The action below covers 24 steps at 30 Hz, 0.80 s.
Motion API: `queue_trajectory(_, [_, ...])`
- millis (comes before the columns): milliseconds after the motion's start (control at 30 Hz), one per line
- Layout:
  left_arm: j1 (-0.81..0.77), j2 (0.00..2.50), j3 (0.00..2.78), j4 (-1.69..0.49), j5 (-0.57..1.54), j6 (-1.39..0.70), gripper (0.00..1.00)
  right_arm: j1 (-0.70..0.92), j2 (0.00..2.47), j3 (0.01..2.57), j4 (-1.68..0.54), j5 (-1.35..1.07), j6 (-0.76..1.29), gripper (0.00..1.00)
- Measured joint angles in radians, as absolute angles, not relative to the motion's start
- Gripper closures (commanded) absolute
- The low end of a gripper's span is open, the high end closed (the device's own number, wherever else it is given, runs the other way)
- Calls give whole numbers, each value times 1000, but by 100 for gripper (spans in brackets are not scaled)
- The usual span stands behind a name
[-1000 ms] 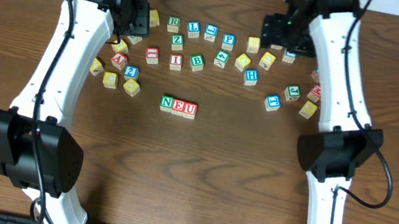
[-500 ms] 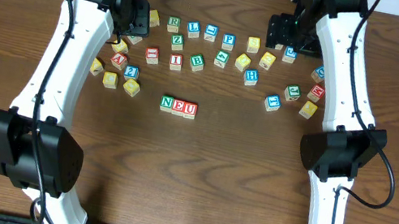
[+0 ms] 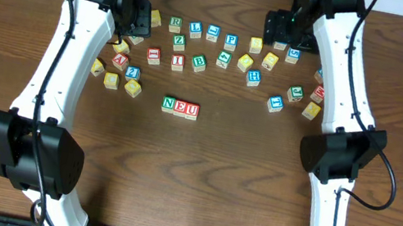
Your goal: Spell out NEURIPS
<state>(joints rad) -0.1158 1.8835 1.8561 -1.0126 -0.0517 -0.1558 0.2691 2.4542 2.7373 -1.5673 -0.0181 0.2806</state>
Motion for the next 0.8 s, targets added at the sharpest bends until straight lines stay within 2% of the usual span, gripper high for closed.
queue_trajectory(167, [-116, 1886, 1856, -913, -36, -156, 39, 284, 2454, 2737, -1555, -18, 281, 13])
queue_trajectory(300, [-120, 1923, 1866, -812, -7, -156, 31, 298, 2454, 2737, -1552, -18, 281, 12])
queue_trajectory(600, [-188, 2227, 2123, -783, -2, -159, 32, 311, 2454, 2737, -1593, -18, 281, 12])
queue_trajectory(800, [-206, 2353, 2178, -728, -22, -183, 36, 312, 2454, 2737, -1634, -18, 280, 12])
